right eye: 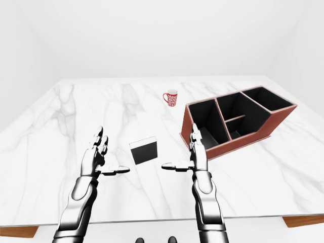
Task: Pick up the book and place it in the left compartment of the caddy.
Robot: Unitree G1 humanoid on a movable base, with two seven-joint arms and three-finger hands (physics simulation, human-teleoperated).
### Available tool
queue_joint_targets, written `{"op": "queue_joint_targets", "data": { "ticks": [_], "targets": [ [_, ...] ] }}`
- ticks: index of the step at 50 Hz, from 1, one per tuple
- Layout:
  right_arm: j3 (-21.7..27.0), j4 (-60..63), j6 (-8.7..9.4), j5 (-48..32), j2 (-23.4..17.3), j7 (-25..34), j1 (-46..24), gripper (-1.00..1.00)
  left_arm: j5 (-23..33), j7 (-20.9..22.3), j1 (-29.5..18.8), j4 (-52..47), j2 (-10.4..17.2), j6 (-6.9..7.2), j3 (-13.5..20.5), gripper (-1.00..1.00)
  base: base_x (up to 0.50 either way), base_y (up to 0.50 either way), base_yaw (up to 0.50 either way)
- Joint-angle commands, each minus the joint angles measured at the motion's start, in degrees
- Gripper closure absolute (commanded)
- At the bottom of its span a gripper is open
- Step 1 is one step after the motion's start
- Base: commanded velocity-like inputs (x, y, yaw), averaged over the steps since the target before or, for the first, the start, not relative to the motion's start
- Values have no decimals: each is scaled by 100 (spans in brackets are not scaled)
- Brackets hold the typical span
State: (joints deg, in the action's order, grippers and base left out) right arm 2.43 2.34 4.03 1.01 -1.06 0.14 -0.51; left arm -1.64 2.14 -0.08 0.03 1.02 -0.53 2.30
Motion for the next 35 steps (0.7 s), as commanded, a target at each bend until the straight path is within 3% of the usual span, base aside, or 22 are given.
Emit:
{"op": "queue_joint_targets", "data": {
  "ticks": [1, 13, 23, 27, 30, 35],
  "targets": [
    [-143, 394, 97, -231, -41, 53, 0, -100, -19, 18, 15, 30, 5, -11, 7, -100, 0, 0, 0],
    [-367, 1002, 97, -1423, -243, 929, -828, -100, -59, 7, 53, -70, 3, 14, 32, -100, 0, 0, 0],
    [-674, 203, 97, -2849, -478, 2255, -2324, -100, -83, -20, 95, -167, 0, -33, 44, -100, 0, 0, 0],
    [-788, -73, 97, -3489, -408, 2754, -2673, -100, -109, -21, 110, -221, 7, -57, 71, -100, 0, 0, 0],
    [-923, -404, 97, -4140, -331, 3140, -3032, -100, -59, -33, 149, -218, -5, -189, 45, -100, 0, 0, 0],
    [-946, -1127, 97, -4862, -125, 3538, -3473, -100, -83, -5, 174, -275, -5, -181, 43, -100, 0, 0, 0]
  ]
}}
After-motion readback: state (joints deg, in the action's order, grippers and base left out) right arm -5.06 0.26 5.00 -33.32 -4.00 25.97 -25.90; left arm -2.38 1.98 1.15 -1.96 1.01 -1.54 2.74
